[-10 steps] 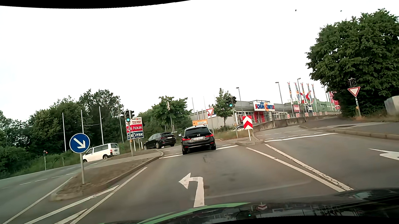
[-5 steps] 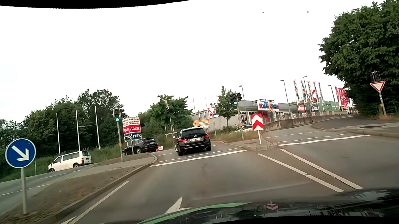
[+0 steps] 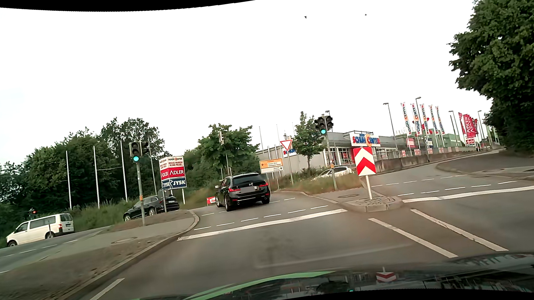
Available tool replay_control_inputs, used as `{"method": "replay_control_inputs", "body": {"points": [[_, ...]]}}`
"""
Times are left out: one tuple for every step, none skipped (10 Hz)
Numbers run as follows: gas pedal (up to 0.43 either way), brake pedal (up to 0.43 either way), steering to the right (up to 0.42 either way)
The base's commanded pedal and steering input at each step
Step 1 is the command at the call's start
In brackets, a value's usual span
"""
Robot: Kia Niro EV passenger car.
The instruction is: Follow the waypoints while adhering to traffic rules and regulations
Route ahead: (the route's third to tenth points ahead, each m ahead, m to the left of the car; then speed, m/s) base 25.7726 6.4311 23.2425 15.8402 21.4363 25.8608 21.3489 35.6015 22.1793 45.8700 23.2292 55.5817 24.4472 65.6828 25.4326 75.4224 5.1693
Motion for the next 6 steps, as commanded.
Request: {"method": "replay_control_inputs", "body": {"points": [[0.189,0.0,-0.024],[0.169,0.0,-0.028],[0.169,0.0,-0.034],[0.169,0.0,-0.036],[0.169,0.0,-0.036],[0.177,0.0,-0.036]]}}
